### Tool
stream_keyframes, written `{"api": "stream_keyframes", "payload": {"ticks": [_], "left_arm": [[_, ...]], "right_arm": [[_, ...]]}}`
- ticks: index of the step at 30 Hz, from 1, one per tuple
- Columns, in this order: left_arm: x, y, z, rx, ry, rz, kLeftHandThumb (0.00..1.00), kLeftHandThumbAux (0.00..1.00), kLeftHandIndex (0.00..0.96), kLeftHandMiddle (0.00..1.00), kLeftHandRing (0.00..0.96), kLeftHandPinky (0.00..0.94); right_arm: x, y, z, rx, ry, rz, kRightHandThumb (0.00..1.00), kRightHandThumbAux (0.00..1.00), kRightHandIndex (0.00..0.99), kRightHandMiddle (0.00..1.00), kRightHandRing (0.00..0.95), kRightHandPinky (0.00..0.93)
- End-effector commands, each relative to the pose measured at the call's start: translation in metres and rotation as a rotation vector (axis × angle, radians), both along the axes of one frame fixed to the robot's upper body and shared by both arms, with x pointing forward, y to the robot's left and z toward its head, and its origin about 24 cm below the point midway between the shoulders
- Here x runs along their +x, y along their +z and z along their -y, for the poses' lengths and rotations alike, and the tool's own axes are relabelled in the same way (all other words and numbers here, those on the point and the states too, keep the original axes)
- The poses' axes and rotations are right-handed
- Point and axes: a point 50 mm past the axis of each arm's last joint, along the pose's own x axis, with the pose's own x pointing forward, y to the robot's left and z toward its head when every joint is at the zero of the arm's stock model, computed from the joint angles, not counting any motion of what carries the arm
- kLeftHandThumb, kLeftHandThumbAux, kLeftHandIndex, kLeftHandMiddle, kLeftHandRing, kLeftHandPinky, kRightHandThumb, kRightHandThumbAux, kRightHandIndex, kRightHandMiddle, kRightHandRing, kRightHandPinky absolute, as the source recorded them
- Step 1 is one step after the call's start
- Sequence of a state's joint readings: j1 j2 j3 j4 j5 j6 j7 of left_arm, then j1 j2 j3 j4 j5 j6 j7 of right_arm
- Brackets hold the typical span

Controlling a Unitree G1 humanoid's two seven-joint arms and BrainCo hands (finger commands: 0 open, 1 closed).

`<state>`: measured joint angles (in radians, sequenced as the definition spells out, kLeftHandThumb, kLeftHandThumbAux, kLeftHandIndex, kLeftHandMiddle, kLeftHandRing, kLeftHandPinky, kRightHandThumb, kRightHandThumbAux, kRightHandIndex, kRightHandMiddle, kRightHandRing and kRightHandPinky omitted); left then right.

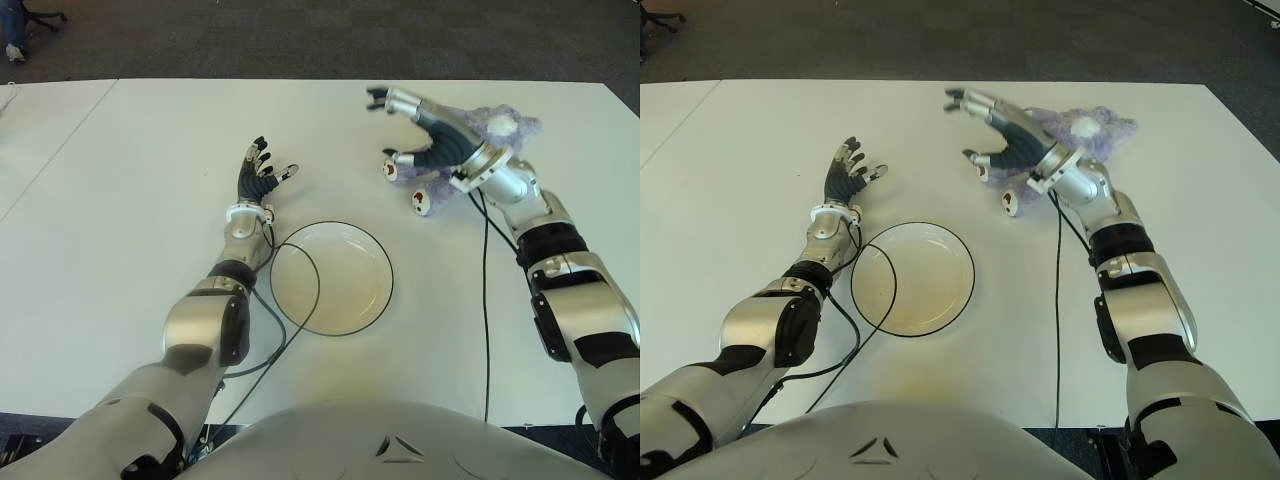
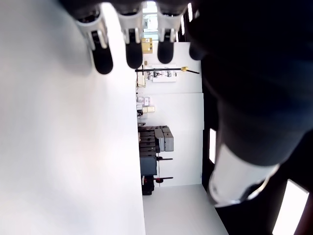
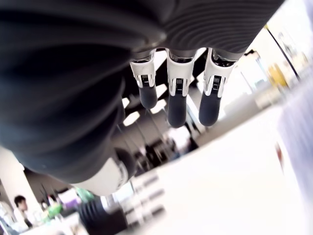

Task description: Put the doll into the plate.

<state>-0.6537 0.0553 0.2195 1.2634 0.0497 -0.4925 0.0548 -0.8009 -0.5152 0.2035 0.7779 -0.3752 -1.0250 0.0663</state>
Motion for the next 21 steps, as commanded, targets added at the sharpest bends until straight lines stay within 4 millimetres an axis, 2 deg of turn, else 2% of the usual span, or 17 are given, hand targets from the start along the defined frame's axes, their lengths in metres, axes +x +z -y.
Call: {"api": "stream_keyframes", "payload": {"ticks": [1, 9, 16, 21], "left_arm": [[-0.051, -0.065, 0.002, -0.032, -0.001, -0.306, 0.001, 0.854, 0.081, 0.081, 0.097, 0.146], [-0.05, -0.064, 0.003, -0.03, 0.001, -0.308, 0.006, 0.857, 0.085, 0.08, 0.098, 0.147], [-0.049, -0.064, 0.005, -0.029, 0.003, -0.323, 0.004, 0.843, 0.072, 0.075, 0.092, 0.139], [-0.049, -0.064, 0.006, -0.037, 0.003, -0.313, 0.005, 0.849, 0.073, 0.076, 0.092, 0.14]], "right_arm": [[-0.003, 0.004, -0.005, 0.02, 0.026, 0.048, 0.239, 0.771, 0.091, 0.0, 0.068, 0.199], [0.0, 0.022, -0.01, 0.044, 0.04, 0.094, 0.208, 0.763, 0.075, 0.0, 0.081, 0.265], [0.005, 0.038, -0.003, 0.042, 0.0, 0.131, 0.164, 0.761, 0.06, 0.0, 0.059, 0.194], [0.008, 0.047, 0.001, 0.049, -0.023, 0.153, 0.127, 0.761, 0.053, 0.0, 0.051, 0.203]]}}
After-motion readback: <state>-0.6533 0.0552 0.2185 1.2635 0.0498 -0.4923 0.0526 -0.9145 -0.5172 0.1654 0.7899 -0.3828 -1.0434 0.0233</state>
